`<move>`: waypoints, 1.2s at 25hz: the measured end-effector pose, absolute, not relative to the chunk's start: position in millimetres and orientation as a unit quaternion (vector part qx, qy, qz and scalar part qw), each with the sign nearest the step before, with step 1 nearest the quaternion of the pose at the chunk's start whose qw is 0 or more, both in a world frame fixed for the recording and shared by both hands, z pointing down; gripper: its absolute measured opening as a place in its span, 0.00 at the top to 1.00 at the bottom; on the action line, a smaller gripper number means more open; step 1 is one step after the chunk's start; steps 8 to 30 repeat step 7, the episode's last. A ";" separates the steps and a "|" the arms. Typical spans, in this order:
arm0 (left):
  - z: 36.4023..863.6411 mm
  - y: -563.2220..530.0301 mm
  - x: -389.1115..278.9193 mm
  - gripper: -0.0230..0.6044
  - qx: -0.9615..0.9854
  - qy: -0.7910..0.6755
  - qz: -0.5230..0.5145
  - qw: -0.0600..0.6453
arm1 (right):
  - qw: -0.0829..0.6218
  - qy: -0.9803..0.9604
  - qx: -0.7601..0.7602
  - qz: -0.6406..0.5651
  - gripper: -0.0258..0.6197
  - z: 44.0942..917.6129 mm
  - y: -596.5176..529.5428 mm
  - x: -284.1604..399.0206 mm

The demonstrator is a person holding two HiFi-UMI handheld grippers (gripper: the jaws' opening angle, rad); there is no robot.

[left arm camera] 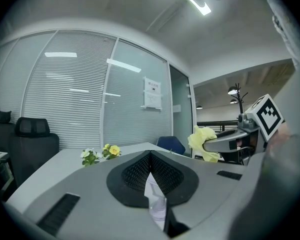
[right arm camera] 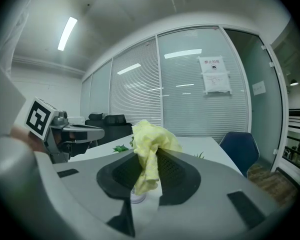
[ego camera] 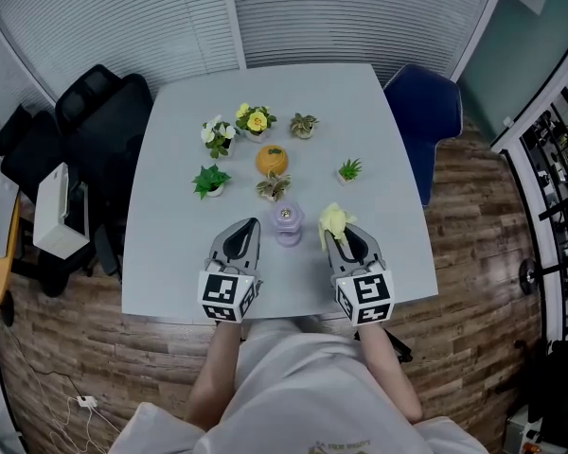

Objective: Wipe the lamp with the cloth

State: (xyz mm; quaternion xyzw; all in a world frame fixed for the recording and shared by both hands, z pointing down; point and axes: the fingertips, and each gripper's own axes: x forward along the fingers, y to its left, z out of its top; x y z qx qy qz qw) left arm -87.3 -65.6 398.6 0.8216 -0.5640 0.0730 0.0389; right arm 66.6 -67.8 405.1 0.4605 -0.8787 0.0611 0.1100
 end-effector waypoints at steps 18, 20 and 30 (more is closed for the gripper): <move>401.2 -70.8 -84.5 0.96 0.822 -0.563 0.074 0.037 | 0.111 -0.879 0.461 0.056 0.81 405.6 -71.8 68.7; 401.2 -70.8 -84.5 0.96 0.822 -0.563 0.074 0.037 | 0.111 -0.879 0.461 0.056 0.81 405.6 -71.8 68.7; 401.2 -70.8 -84.5 0.96 0.822 -0.563 0.074 0.037 | 0.111 -0.879 0.461 0.056 0.81 405.6 -71.8 68.7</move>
